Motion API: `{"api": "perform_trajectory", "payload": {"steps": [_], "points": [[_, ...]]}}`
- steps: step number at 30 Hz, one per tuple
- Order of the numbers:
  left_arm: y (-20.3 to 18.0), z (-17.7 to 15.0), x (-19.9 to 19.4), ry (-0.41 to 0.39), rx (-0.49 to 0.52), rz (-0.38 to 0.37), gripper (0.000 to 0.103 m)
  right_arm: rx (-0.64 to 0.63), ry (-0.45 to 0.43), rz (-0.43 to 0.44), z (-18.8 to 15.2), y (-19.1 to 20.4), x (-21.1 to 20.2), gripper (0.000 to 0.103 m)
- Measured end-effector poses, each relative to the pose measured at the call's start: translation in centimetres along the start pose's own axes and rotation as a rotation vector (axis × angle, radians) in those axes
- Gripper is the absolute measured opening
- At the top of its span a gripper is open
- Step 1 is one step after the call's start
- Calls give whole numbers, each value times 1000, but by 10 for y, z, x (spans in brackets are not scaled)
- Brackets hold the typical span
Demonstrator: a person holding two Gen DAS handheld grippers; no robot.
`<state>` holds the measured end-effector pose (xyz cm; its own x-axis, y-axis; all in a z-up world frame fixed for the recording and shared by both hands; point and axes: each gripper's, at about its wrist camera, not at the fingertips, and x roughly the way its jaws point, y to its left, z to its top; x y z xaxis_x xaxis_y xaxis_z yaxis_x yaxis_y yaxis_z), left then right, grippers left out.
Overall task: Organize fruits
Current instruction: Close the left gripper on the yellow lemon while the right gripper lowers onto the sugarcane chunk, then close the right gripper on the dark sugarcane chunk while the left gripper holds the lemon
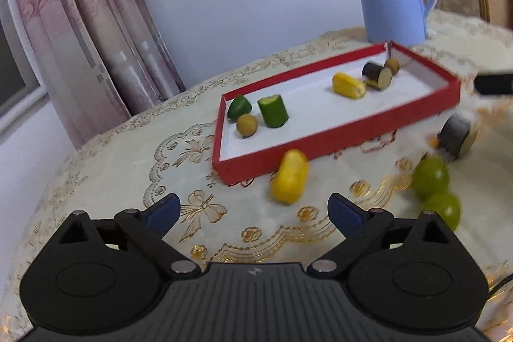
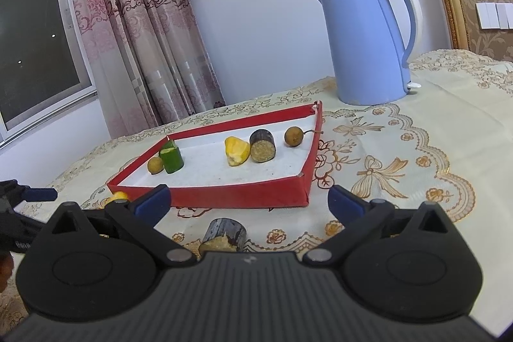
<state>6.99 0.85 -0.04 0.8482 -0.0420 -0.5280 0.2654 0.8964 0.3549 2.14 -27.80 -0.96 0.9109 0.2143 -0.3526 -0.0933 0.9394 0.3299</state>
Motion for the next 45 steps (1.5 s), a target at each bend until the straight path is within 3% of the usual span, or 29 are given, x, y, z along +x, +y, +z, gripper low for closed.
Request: {"api": "perform_trajectory", "payload": {"steps": [6,11,22,25,27,30,39,45], "points": [[5,4,16,1,-69,-39,98,-12,2,4,0,2,1,103],[-16,16,20,-28,-22,-42,98,1,6,3,0,-1,1,103],[-20,21,58,71,-91,-49,98,2,9,9,0,-1,2,103],[-21,23,61,86,-98,-72,86,0,10,9,0,-1,2,103],[-21,24,64,103,-110,-86,58,1,10,9,0,-1,2,103],[-19,26,64,111,-154,-149,43,3,13,8,0,-1,3,103],[-19,20,57,35,-165,-176,39,5,28,-2,0,-2,6,103],[-14,19,55,11,-166,-145,39,37,33,-11,0,-8,7,103]]}}
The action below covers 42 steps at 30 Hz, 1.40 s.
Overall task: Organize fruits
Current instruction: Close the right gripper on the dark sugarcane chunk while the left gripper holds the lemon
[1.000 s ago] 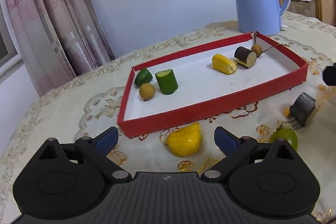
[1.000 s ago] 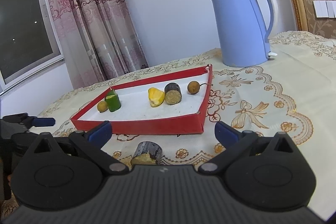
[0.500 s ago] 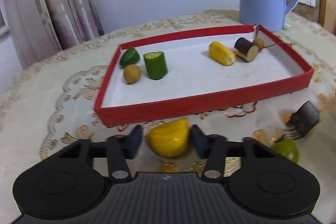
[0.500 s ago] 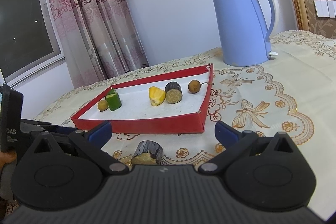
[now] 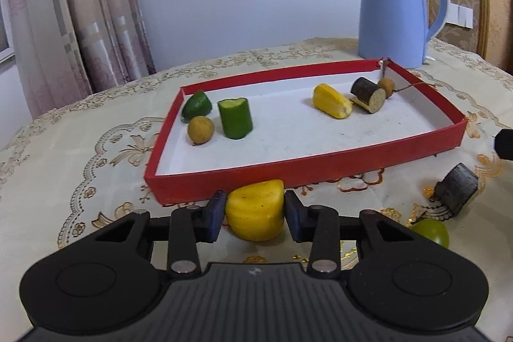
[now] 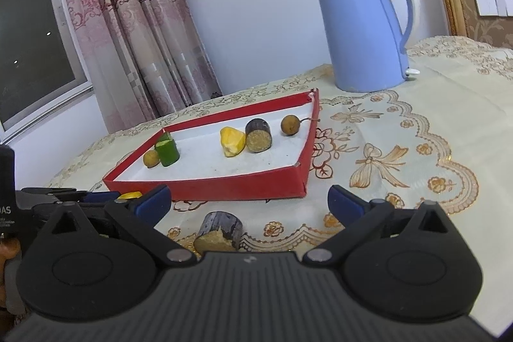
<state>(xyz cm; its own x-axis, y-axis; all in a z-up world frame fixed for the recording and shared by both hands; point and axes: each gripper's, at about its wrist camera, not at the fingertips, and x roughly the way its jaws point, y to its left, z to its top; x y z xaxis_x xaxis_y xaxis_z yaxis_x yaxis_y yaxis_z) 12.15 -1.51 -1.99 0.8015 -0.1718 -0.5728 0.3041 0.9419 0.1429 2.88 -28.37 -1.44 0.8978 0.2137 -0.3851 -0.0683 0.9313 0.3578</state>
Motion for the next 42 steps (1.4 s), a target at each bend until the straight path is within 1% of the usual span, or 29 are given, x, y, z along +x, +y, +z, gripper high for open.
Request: {"api": "perform_trajectory", "payload": {"steps": [2,3,6,8,9,10,12,17,20,21,22,23,25,27,36,42], "points": [[3,0,-1,-12,-6,23,39,-12,0,-10,0,2,0,103],[4,1,-2,-16,-9,23,39,-26,-1,-18,0,5,-1,103],[5,1,-5,-28,-17,24,39,-112,2,-48,-1,20,-1,103],[5,1,-6,-32,-18,26,39,-197,22,-79,-2,33,1,99],[5,2,-7,-35,-21,27,39,-235,33,-96,-3,39,3,95],[6,2,-8,-38,-27,25,39,-262,40,-105,-4,44,4,93],[8,3,-10,-42,-39,19,39,-288,53,-104,-5,49,5,93],[10,3,-12,-54,-62,14,39,-306,80,-92,-6,54,10,83],[11,3,-13,-58,-64,14,39,-330,100,-98,-7,57,15,75],[11,3,-13,-58,-63,14,39,-336,107,-101,-7,58,17,71],[10,3,-13,-59,-63,15,39,-340,117,-104,-7,58,19,64],[10,3,-13,-59,-62,15,39,-344,127,-106,-8,59,20,60],[9,3,-13,-62,-57,17,39,-350,147,-104,-9,60,24,48],[9,3,-14,-63,-50,19,39,-347,159,-91,-10,60,25,45],[7,2,-13,-55,-40,17,39,-356,178,-85,-11,65,29,44],[8,2,-14,-59,-45,9,39,-363,213,-84,-13,66,35,40]]}}
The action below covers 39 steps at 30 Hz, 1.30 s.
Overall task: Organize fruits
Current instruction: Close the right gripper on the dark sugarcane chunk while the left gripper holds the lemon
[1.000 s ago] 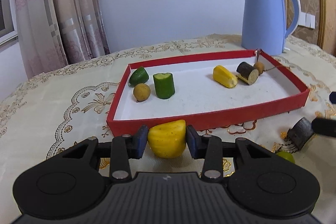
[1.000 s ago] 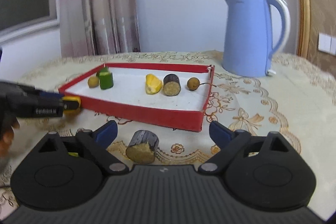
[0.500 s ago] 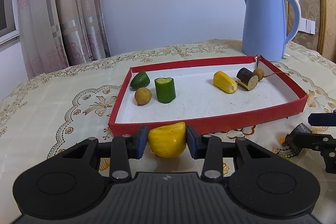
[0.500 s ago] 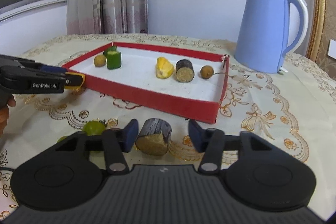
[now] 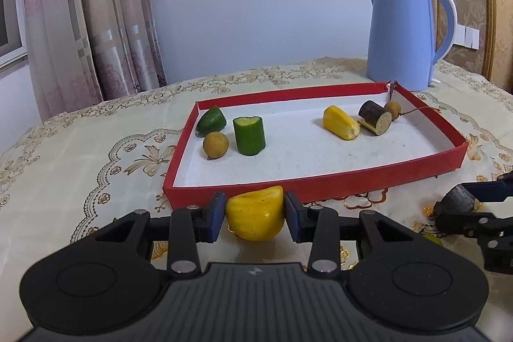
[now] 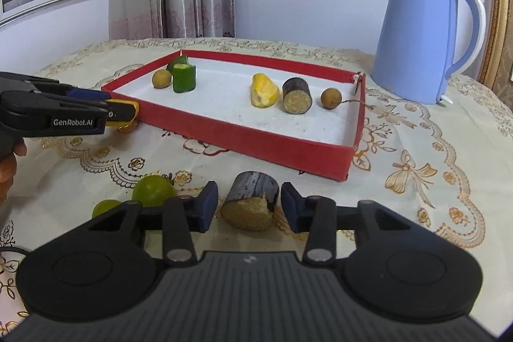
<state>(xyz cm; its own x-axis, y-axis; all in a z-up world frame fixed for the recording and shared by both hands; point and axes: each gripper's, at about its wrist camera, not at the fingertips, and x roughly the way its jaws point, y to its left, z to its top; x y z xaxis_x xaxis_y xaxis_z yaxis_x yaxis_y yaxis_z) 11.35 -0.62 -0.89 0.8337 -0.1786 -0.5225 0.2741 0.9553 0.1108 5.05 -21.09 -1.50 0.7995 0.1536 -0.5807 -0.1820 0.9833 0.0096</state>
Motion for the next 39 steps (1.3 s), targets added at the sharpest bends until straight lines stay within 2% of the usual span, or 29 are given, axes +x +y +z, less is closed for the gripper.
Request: {"api": "perform_trajectory", "payload": {"steps": [5,8,17,26,39], "points": [[-1,1,-3,-17,3,-4,39,4,15,-3,0,-1,5,38],[-1,1,-2,-18,6,3,39,15,15,-9,0,-3,5,33],[-2,0,-3,-21,14,15,39,9,11,-10,0,-3,4,33],[-2,1,-3,-28,17,23,39,23,-65,-2,-2,-5,-13,33],[-4,2,-4,-42,17,37,39,58,-93,38,-4,-12,-16,33]]}}
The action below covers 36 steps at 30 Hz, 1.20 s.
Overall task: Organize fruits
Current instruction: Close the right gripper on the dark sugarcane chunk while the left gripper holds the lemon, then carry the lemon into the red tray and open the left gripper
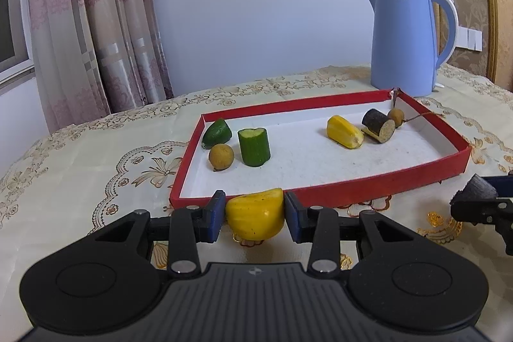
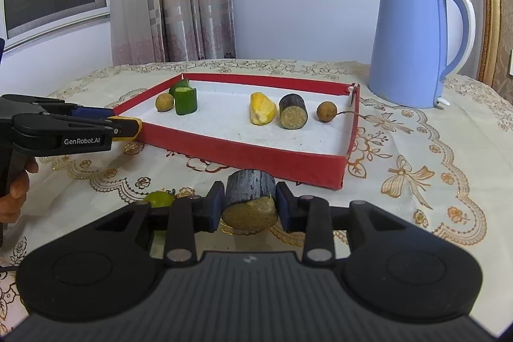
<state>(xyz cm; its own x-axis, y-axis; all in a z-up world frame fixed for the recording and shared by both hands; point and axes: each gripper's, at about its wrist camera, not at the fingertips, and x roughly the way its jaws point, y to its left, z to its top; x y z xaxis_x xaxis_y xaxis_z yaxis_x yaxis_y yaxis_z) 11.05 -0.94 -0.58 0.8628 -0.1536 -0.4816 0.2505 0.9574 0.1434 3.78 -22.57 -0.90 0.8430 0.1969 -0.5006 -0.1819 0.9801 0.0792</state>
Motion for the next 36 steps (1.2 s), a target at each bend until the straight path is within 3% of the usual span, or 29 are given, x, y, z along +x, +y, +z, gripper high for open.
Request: {"api": "perform_trajectory", "payload": {"steps": [7,14,21,28,36], "points": [[-4,9,-4,-21,23,90,39,6,-7,11,-1,-1,-1,33],[-4,22,3,11,30,103,39,0,-15,23,-1,-1,-2,33],[-8,47,26,33,54,106,39,8,-24,32,-1,-2,-3,33],[-3,79,74,101,12,60,39,28,-24,49,-1,-5,-3,33],[-26,91,111,143,43,46,39,35,-20,62,-1,-6,-3,33]]}}
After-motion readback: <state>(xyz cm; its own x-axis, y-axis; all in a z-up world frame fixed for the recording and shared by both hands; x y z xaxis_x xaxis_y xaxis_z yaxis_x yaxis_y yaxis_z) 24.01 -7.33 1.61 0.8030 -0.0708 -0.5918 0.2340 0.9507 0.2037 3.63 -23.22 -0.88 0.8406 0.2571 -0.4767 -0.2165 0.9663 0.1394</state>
